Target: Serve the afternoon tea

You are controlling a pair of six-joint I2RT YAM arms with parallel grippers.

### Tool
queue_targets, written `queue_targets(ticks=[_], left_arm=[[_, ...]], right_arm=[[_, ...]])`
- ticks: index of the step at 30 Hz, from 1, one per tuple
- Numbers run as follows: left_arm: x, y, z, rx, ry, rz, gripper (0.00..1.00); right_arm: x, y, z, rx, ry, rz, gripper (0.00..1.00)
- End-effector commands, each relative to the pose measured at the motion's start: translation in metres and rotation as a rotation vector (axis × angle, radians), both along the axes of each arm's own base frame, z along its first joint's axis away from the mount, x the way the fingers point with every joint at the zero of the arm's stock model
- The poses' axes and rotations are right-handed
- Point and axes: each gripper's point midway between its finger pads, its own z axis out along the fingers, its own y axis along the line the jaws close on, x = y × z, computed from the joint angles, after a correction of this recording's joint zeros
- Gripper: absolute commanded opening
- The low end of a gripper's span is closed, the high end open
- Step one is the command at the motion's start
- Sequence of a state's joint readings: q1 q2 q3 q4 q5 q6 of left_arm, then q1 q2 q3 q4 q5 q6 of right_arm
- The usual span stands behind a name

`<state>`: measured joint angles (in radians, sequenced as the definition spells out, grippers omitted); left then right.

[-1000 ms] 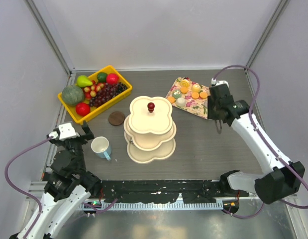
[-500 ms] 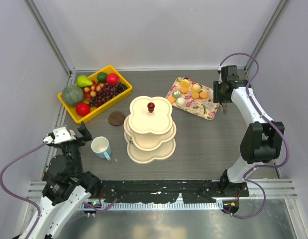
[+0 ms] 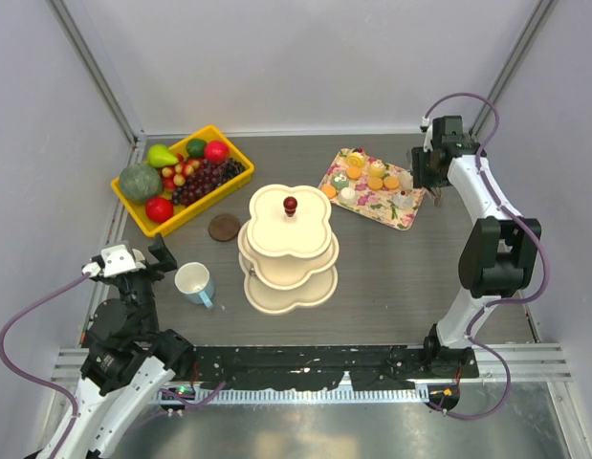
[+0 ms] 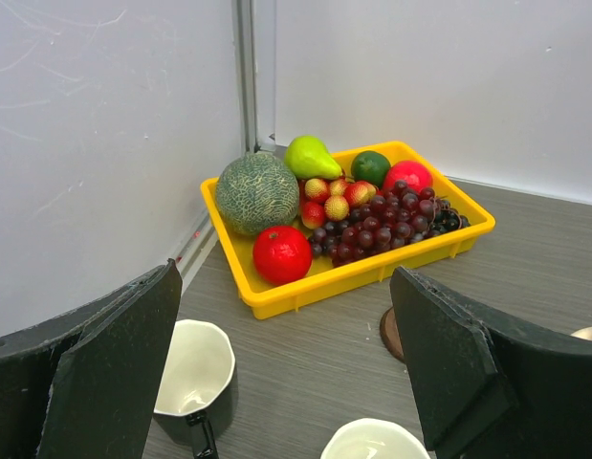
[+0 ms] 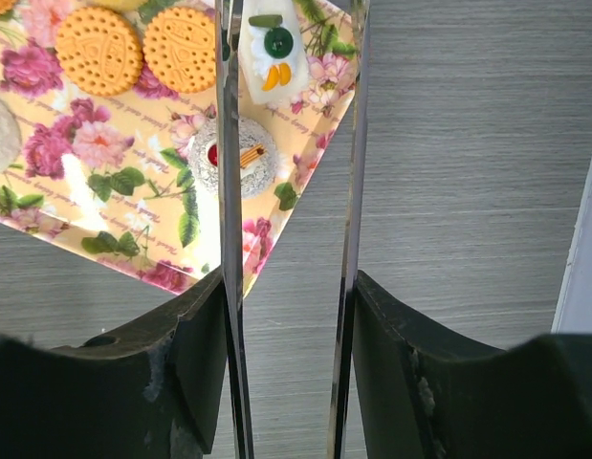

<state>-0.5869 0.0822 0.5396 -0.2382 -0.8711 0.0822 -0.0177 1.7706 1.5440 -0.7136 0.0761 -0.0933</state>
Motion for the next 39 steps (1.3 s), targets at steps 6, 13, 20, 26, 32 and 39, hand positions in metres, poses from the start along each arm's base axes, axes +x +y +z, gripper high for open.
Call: queue_targets(ticks=[6, 13, 20, 26, 32, 39], left_arm=[[0.001, -0.001, 0.006, -0.023, -0.023, -0.005, 0.99], [0.002, -0.002, 0.004, -0.018, -0.016, -0.002, 0.99], [0.003, -0.002, 0.004, -0.015, -0.012, 0.000, 0.99], [0.003, -0.002, 0.003, -0.011, -0.006, 0.000, 0.99], [0.003, -0.001, 0.003, -0.011, -0.007, 0.003, 0.99], [0.004, -0.002, 0.003, -0.009, -0.006, 0.003, 0.99]], right_arm=[[0.013, 0.003, -0.012, 0.028, 0.009, 0.053, 0.57], [0.012, 0.000, -0.031, 0.023, 0.039, 0.033, 0.56], [0.007, -0.002, -0.046, 0.014, 0.077, 0.029, 0.51], [0.007, -0.002, -0.023, 0.012, 0.017, 0.026, 0.36], [0.007, -0.003, 0.004, 0.007, -0.062, 0.016, 0.30], [0.001, -0.006, 0.041, 0.007, -0.170, -0.026, 0.29]])
